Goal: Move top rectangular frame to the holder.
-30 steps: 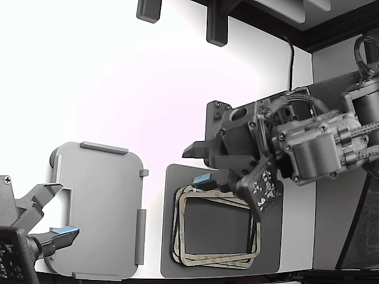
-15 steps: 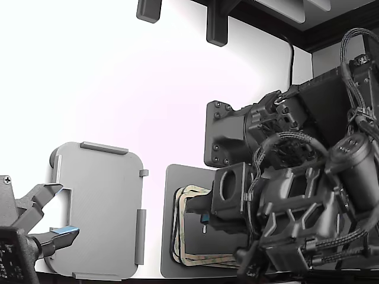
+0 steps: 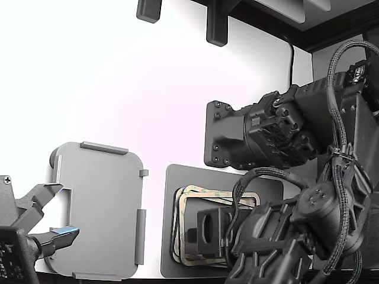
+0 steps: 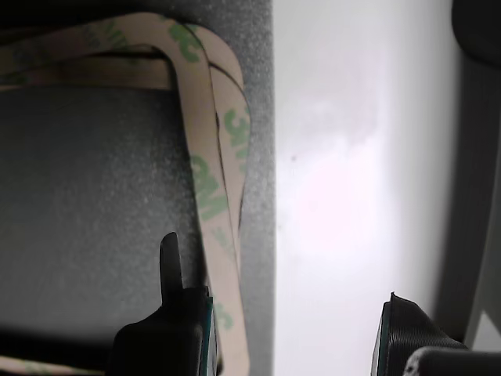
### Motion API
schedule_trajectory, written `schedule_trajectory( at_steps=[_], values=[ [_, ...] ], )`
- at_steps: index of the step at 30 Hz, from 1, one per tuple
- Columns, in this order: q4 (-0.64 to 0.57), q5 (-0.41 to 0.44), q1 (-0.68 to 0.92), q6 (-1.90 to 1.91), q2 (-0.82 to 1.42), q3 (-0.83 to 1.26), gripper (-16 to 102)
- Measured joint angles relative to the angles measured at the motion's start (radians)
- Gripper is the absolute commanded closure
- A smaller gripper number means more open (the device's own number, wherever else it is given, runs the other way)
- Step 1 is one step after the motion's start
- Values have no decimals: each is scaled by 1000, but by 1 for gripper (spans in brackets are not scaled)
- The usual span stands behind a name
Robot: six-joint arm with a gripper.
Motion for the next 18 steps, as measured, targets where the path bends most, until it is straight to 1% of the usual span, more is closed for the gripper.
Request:
schedule_trajectory(
  at_steps=[5, 10, 15, 18],
  values=[
    [-41, -8, 20, -40, -77, -15, 1],
    [-49, -2, 40, -46, -121, -23, 0],
    [-86, -3, 49, -40, -138, 3, 3],
    [-97, -5, 51, -38, -138, 23, 7]
  ],
)
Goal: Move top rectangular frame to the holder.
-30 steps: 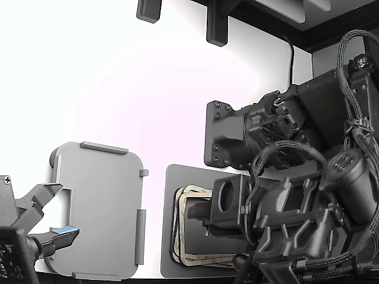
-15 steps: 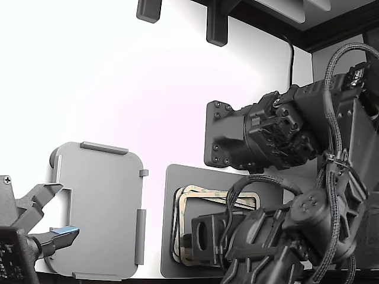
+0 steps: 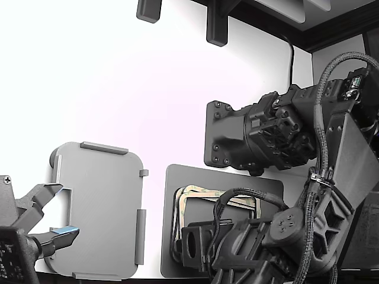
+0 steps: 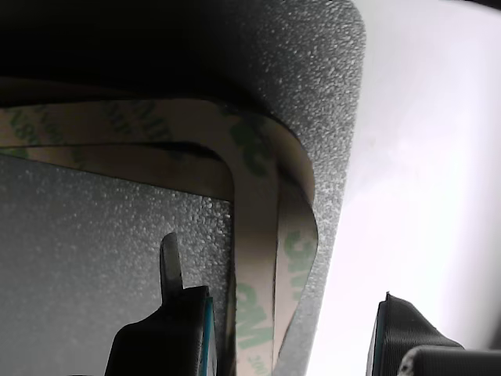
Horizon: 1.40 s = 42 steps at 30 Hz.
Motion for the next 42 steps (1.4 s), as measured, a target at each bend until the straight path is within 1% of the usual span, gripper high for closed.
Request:
schedule_trajectory(
  at_steps=[4, 12, 18, 20, 25, 42],
  values=[
    [-2, 0, 2, 6, 0, 11, 14],
    [-31, 0, 8, 6, 8, 48, 18],
    [-41, 8, 8, 14, 2, 48, 28],
    [-43, 11, 8, 15, 2, 49, 33],
    [-49, 18, 8, 26, 2, 55, 40],
    [-66, 31, 8, 72, 2, 63, 51]
  ],
)
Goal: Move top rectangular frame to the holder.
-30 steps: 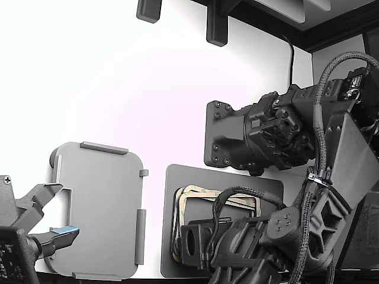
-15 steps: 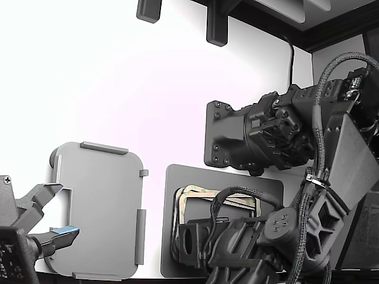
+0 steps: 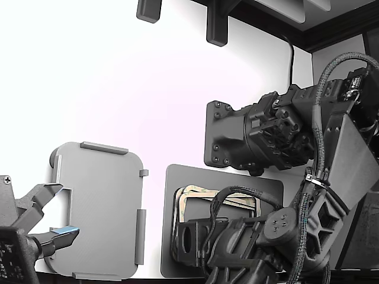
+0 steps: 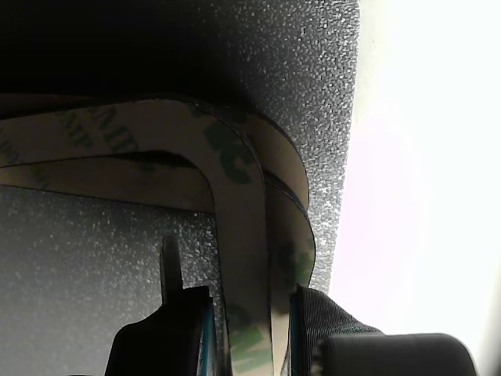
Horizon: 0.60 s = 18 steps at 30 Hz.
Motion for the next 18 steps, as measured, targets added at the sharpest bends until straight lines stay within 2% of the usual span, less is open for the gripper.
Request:
schedule_trajectory(
  at_steps=[6, 11, 14, 17, 18],
  values=[
    [-2, 5, 0, 2, 0, 5, 53],
    [-9, 11, 0, 6, 0, 14, 60],
    [-14, 12, 0, 14, 0, 20, 72],
    [-15, 23, 0, 31, 0, 20, 96],
    [-14, 29, 0, 40, 0, 18, 96]
  ],
)
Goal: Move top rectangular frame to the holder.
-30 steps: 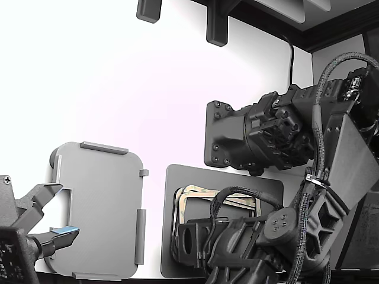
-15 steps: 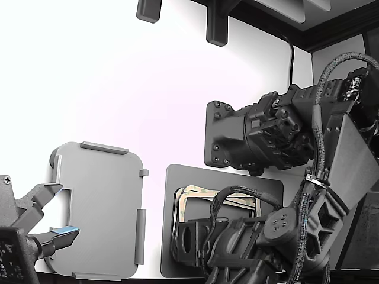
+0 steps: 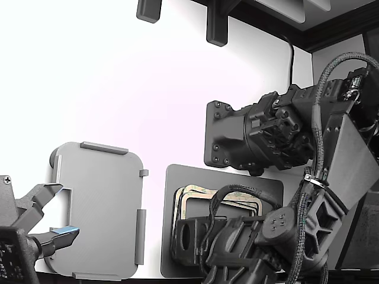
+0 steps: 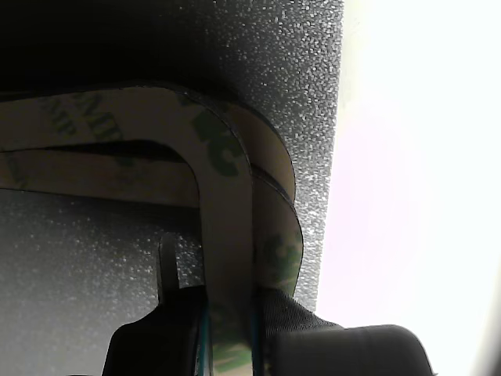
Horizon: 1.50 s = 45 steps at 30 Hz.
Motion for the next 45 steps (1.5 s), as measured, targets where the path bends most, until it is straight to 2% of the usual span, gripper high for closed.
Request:
schedule_trajectory(
  at_steps=[8, 17, 30, 38, 45],
  values=[
    [77, -8, 0, -14, -8, -81, 97],
    [291, 11, -77, 212, -18, -350, 97],
    [293, 169, -284, 690, 123, -377, 97],
    [293, 152, -466, 873, 44, -459, 97],
    [293, 81, -568, 922, -78, -607, 96]
  ],
)
